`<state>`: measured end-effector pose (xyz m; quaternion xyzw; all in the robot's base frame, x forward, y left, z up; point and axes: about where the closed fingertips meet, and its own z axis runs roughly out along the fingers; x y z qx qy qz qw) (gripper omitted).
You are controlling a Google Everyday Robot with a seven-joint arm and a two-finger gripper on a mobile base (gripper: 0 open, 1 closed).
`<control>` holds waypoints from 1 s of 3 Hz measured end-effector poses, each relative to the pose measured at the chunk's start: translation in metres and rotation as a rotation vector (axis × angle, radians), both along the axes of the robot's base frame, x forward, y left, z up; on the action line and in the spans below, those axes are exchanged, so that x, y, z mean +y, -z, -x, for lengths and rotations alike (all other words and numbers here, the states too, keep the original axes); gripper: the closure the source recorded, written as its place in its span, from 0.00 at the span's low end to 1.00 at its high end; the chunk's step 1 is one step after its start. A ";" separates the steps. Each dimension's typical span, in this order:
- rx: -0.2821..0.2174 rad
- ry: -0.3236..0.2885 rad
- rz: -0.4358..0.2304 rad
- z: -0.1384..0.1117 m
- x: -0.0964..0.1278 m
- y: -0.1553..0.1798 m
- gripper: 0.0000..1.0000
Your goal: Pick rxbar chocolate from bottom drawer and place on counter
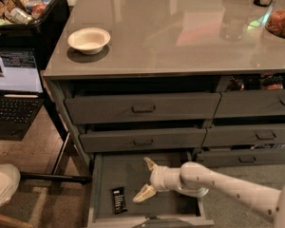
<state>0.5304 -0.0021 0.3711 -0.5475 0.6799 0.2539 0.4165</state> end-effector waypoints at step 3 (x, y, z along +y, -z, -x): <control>0.074 0.007 -0.024 0.001 0.014 0.058 0.00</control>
Offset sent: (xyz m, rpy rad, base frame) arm -0.0133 0.0107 -0.0330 0.0365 0.0550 -0.0127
